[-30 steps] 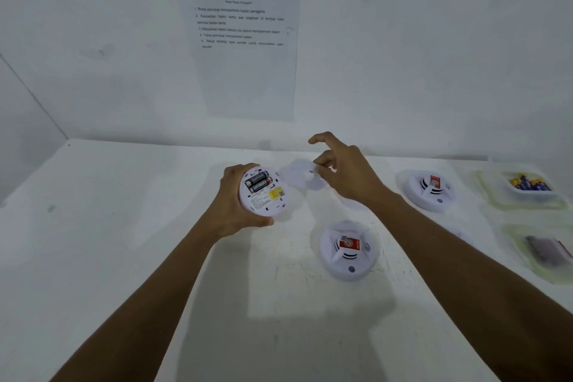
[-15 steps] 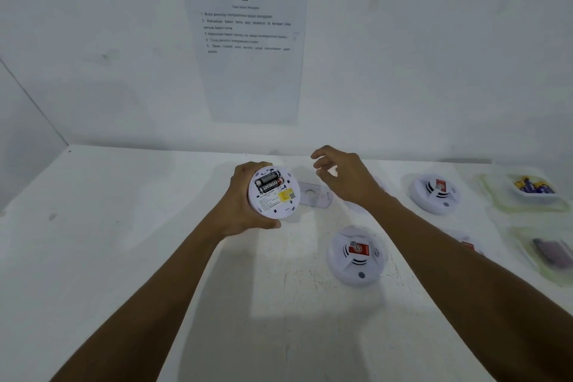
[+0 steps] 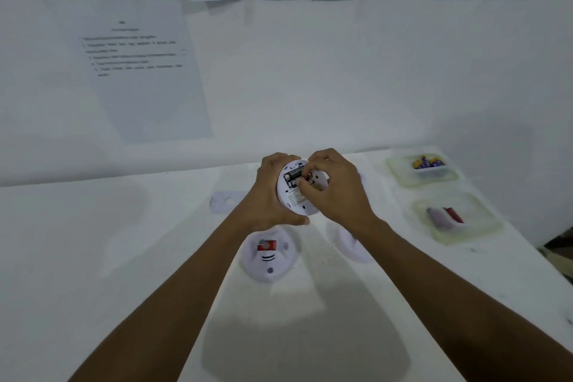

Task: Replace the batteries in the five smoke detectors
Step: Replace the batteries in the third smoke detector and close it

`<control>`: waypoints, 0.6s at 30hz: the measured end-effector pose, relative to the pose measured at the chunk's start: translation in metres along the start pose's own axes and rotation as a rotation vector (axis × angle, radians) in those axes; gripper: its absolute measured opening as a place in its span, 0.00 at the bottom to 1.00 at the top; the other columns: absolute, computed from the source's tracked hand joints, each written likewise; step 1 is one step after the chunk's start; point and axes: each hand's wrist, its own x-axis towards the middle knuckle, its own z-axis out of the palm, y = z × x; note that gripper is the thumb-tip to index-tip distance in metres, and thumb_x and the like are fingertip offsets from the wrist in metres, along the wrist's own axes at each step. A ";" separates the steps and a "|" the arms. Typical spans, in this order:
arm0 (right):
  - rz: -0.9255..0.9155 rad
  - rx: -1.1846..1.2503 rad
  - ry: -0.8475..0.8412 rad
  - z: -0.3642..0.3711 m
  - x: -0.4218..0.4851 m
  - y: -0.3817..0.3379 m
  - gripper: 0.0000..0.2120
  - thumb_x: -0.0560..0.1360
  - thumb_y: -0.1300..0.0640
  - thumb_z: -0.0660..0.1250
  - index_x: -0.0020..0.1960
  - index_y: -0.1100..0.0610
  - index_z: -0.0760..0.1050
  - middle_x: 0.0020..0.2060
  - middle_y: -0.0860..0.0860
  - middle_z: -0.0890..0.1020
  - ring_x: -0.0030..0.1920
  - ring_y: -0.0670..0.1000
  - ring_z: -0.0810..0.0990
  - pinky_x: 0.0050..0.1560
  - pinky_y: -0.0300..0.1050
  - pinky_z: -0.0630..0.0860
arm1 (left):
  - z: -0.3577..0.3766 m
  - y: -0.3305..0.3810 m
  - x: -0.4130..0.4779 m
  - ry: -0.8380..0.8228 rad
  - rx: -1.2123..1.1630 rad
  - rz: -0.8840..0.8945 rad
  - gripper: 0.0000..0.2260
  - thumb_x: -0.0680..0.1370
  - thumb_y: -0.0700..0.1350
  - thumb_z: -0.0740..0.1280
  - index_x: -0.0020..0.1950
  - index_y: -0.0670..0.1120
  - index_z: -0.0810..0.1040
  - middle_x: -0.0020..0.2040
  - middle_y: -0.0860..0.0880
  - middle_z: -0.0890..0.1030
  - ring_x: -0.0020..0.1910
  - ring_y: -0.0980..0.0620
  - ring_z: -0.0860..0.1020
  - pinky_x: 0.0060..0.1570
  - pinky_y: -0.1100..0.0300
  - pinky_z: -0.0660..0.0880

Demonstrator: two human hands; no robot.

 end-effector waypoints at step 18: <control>0.084 -0.206 -0.002 -0.153 -0.023 0.095 0.14 0.65 0.46 0.71 0.38 0.52 0.69 0.38 0.47 0.72 0.36 0.50 0.75 0.35 0.44 0.72 | 0.169 0.084 0.069 -0.064 0.077 -0.108 0.36 0.57 0.60 0.78 0.59 0.66 0.63 0.58 0.65 0.64 0.61 0.62 0.65 0.65 0.75 0.59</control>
